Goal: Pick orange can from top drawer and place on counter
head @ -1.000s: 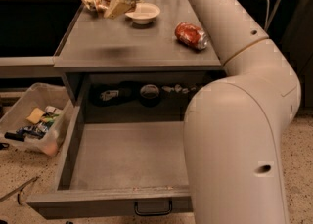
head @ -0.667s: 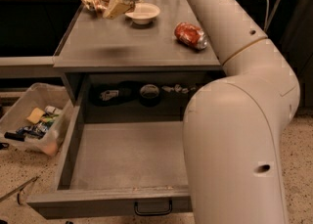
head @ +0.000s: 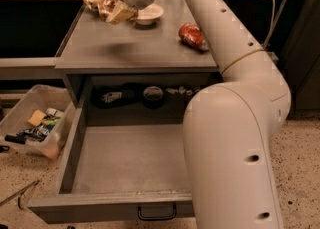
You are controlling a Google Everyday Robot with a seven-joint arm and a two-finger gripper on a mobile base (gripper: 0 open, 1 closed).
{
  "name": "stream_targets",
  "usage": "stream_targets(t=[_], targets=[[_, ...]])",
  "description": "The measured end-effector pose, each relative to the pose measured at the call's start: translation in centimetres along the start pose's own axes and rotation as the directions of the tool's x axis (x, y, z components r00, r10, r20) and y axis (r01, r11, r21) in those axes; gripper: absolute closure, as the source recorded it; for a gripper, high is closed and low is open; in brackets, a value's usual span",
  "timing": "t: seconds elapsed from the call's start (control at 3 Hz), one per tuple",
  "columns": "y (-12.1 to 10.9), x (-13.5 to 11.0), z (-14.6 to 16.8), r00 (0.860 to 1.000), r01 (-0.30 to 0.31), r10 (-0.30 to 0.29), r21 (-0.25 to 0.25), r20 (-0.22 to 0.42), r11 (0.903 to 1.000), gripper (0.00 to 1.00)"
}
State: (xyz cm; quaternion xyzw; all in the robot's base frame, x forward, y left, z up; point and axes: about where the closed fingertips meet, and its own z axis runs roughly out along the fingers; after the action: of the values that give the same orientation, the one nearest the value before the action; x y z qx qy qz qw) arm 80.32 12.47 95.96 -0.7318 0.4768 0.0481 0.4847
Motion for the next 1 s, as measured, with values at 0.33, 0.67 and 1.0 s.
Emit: stream_targets(t=[0.33, 0.67, 1.0], targets=[[1.4, 0.8, 2.6, 0.985, -0.123, 0.124, -0.013, 0.119, 0.9923, 1.00], [3.4, 0.3, 4.6, 0.956, -0.216, 0.230, -0.093, 0.183, 0.9720, 1.00], [5.1, -0.6, 5.0, 0.938, -0.256, 0.290, -0.182, 0.189, 0.9494, 1.00]])
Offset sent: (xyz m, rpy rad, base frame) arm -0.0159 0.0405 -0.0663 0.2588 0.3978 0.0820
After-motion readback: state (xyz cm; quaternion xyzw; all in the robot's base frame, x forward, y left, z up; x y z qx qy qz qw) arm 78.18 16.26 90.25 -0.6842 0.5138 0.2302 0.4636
